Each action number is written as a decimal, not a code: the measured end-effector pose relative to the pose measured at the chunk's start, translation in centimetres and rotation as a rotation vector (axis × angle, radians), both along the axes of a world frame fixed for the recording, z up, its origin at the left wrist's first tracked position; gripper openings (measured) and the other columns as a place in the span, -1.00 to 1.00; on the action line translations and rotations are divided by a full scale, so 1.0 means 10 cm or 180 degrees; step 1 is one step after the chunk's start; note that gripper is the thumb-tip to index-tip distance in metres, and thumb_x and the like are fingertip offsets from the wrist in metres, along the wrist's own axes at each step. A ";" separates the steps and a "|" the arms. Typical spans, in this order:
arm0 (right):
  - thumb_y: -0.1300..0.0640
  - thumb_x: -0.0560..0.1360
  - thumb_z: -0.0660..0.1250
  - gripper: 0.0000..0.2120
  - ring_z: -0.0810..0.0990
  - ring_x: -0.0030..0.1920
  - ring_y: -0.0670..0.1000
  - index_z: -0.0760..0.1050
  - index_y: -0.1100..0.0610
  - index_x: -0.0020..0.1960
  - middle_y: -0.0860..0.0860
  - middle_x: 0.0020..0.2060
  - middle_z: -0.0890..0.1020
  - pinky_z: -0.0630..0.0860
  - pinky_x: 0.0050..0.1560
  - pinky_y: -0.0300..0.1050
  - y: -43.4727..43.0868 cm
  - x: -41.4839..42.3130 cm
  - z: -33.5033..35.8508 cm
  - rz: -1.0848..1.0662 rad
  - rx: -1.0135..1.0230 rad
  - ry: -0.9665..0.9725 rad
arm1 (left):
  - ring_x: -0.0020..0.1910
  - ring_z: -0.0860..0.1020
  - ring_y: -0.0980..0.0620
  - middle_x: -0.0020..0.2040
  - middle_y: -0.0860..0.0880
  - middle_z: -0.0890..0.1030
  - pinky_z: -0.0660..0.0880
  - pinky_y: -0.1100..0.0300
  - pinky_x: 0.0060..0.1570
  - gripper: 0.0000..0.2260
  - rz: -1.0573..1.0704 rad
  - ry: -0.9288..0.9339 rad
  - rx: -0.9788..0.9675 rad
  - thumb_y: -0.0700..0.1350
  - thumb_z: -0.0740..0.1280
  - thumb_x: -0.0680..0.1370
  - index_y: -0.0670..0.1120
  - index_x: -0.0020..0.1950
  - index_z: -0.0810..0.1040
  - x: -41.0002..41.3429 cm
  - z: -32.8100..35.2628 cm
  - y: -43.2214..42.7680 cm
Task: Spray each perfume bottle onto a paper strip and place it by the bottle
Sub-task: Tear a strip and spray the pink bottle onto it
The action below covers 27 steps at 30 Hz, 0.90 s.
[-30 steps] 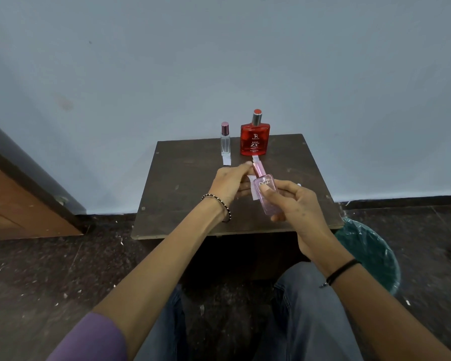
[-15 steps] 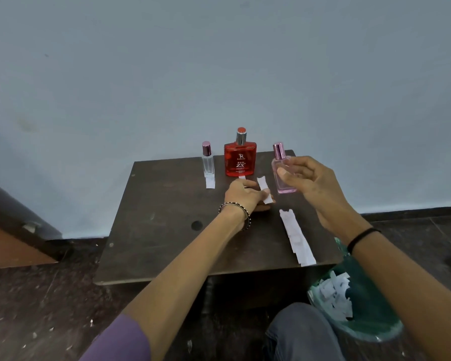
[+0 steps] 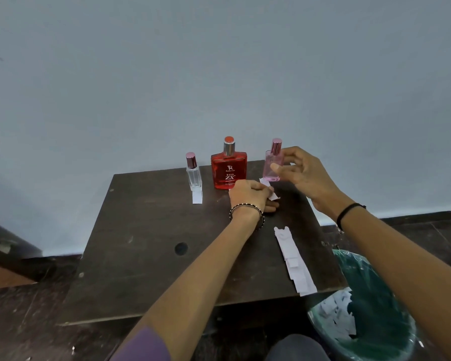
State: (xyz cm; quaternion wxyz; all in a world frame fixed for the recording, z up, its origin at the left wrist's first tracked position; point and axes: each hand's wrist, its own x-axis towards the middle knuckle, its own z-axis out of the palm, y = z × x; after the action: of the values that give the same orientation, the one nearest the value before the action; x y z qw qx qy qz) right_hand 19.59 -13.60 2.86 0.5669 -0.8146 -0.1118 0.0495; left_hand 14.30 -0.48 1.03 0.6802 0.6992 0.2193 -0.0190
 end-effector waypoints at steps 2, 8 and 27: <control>0.02 0.52 0.48 -0.64 0.67 0.12 -0.03 0.50 0.04 0.27 -0.03 0.15 0.66 0.54 0.06 -0.20 0.00 0.03 -0.05 0.0060 0.0015 -0.0003 | -0.57 0.61 0.12 -0.34 -0.13 0.62 0.61 0.27 -0.48 -0.90 -0.0033 -0.0067 0.0008 -0.32 0.37 0.57 -0.23 -0.15 0.58 0.03 -0.01 0.00; 0.01 0.51 0.49 -0.61 0.68 0.12 -0.03 0.50 0.05 0.29 -0.03 0.16 0.66 0.56 0.12 -0.18 -0.01 0.09 -0.11 0.0148 -0.0004 -0.0003 | -0.51 0.65 0.06 -0.30 -0.13 0.65 0.61 0.24 -0.47 -0.89 -0.0073 -0.0084 0.0100 -0.31 0.41 0.55 -0.31 0.06 0.62 0.10 -0.05 0.02; 0.32 0.49 0.48 -0.48 0.58 0.29 -0.04 0.42 0.17 0.40 0.04 0.27 0.61 0.50 0.34 -0.12 -0.10 0.00 -0.27 -0.0030 0.0120 0.0232 | -0.49 0.65 0.08 -0.26 -0.15 0.62 0.64 0.22 -0.42 -0.89 -0.0114 -0.0097 -0.0101 -0.31 0.27 0.62 -0.26 0.06 0.59 0.03 0.00 0.03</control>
State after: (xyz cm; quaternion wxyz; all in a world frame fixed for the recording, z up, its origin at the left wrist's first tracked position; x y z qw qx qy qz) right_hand 19.63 -14.55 0.14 0.5861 -0.8020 -0.0881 0.0744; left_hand 14.57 -0.21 1.02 0.6941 0.6923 0.1960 -0.0240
